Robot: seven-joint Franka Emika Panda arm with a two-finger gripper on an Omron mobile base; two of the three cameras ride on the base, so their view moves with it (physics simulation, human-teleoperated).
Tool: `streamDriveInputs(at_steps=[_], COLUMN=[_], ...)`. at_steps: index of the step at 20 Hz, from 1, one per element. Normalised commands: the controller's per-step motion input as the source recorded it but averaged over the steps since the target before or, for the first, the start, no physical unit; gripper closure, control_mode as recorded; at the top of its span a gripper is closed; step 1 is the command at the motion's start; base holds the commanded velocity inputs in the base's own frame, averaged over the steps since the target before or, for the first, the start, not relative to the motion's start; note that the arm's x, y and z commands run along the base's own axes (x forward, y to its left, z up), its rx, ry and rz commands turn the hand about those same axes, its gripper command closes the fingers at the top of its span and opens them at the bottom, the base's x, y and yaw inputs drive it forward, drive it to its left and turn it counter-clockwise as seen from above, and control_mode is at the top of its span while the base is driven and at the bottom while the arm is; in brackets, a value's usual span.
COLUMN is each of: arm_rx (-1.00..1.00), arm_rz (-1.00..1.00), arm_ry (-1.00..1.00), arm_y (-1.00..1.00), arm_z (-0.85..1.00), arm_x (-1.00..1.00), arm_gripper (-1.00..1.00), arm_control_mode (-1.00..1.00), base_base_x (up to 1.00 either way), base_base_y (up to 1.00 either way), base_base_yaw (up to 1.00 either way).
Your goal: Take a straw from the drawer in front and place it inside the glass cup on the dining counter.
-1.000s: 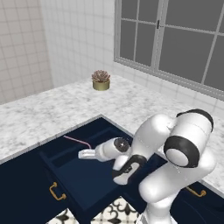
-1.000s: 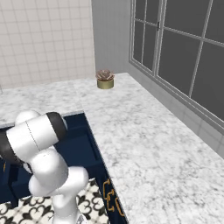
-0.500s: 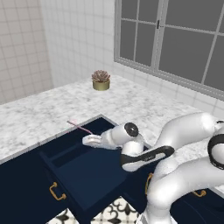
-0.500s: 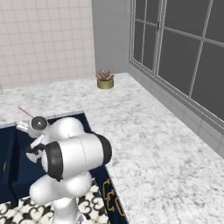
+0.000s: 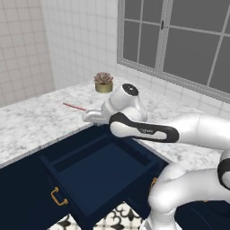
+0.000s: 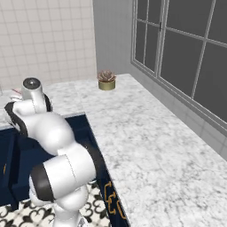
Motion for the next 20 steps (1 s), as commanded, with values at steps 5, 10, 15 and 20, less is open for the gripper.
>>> streamDriveInputs(at_steps=[5, 10, 15, 20], arm_rx=[-0.48, -0.29, -0.03, 0.03], arm_rz=[0.0, -0.02, -0.01, 0.0], arm_ry=[-0.14, -0.07, 0.05, 0.18], arm_y=[-0.29, -0.51, -0.52, -0.51], arm_z=[0.0, 0.04, 0.0, -0.02], arm_x=[0.0, -0.14, -0.2, -0.22], arm_gripper=[1.0, 1.0, 1.0, 1.0], arm_control_mode=[-1.0, -1.0, -1.0, -1.0], base_base_x=[0.0, 0.0, 0.0, 0.0], base_base_y=[0.0, 0.0, 0.0, 0.0], base_base_yaw=[0.0, 0.0, 0.0, 0.0])
